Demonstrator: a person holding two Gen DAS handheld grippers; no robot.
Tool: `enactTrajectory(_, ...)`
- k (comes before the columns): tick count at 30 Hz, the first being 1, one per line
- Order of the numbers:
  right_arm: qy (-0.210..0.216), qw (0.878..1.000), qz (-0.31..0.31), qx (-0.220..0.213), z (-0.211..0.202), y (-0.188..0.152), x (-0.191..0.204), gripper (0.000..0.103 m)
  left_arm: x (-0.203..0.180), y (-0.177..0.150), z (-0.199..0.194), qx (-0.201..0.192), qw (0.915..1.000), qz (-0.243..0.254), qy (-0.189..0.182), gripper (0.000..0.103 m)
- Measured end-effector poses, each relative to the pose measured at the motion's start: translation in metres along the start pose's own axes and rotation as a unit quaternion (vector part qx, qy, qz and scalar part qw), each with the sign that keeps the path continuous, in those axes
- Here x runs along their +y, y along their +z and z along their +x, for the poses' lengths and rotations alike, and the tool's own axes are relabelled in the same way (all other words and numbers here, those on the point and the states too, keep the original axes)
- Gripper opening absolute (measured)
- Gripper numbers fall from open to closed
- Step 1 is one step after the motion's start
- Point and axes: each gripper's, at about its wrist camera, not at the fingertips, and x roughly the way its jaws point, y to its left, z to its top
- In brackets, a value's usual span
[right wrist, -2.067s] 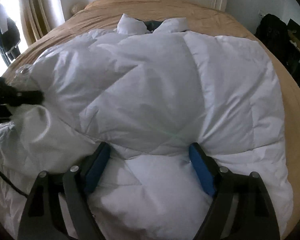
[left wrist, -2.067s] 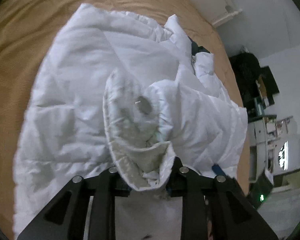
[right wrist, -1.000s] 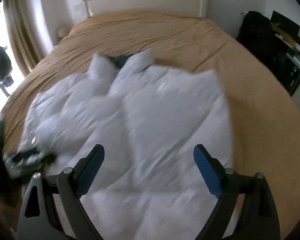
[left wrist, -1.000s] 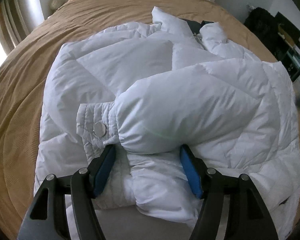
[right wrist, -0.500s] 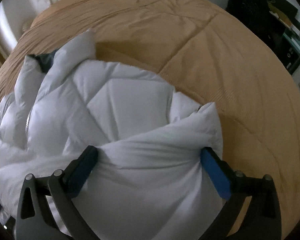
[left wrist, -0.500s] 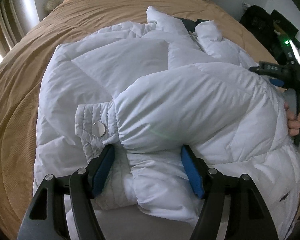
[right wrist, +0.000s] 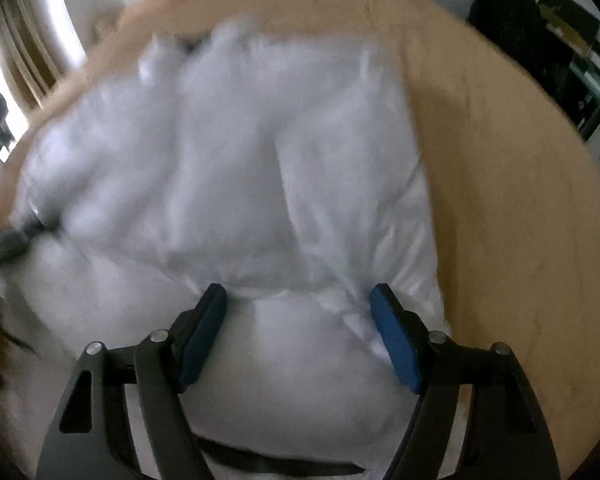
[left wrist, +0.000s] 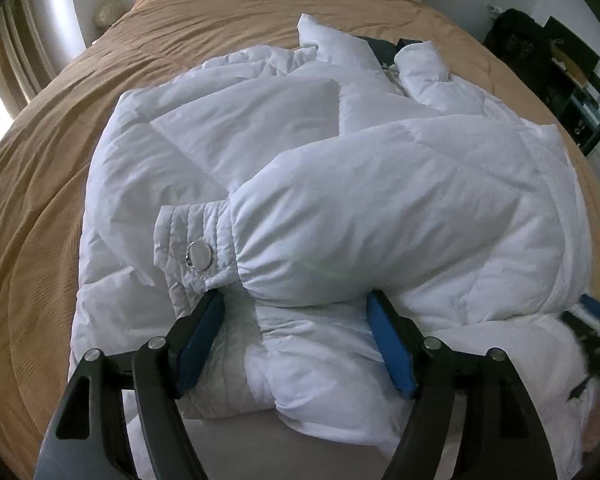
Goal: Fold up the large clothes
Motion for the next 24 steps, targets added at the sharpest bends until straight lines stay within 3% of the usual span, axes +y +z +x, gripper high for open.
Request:
enactTrajectory(4, -0.013, 1.0, -0.006, -0.008, 0.014, -0.002, -0.001, 0.082, 0.001, -0.005, -0.007, -0.005, 0.9999, 0.01, 0.012, 0.076)
enactTrajectory(8, -0.01, 1.0, 0.002, 0.014, 0.015, 0.005, -0.004, 0.084, 0.014, -0.018, -0.025, -0.007, 0.9987, 0.009, 0.049, 0.094)
enactTrajectory(12, -0.019, 1.0, -0.012, 0.019, 0.019, 0.009, -0.003, 0.09, 0.036, -0.042, -0.037, 0.001, 0.9992, 0.004, 0.039, 0.103)
enactTrajectory(15, -0.024, 0.998, -0.018, 0.046, 0.027, 0.021, -0.002, 0.094, 0.047, -0.046, -0.042, 0.018, 0.9993, -0.029, 0.015, 0.102)
enactTrajectory(17, -0.022, 0.997, -0.023, 0.065, 0.024, 0.029, -0.002, 0.093, 0.048, -0.041, -0.058, 0.02, 0.9985, -0.05, 0.008, 0.095)
enactTrajectory(20, -0.012, 0.999, -0.024, 0.042, -0.014, 0.028, -0.007, 0.094, 0.053, -0.045, -0.103, -0.028, 0.9978, -0.057, -0.02, 0.096)
enactTrajectory(24, -0.006, 1.0, -0.016, 0.008, -0.066, -0.01, -0.022, 0.096, 0.067, -0.074, -0.113, -0.022, 0.9988, -0.043, -0.001, 0.098)
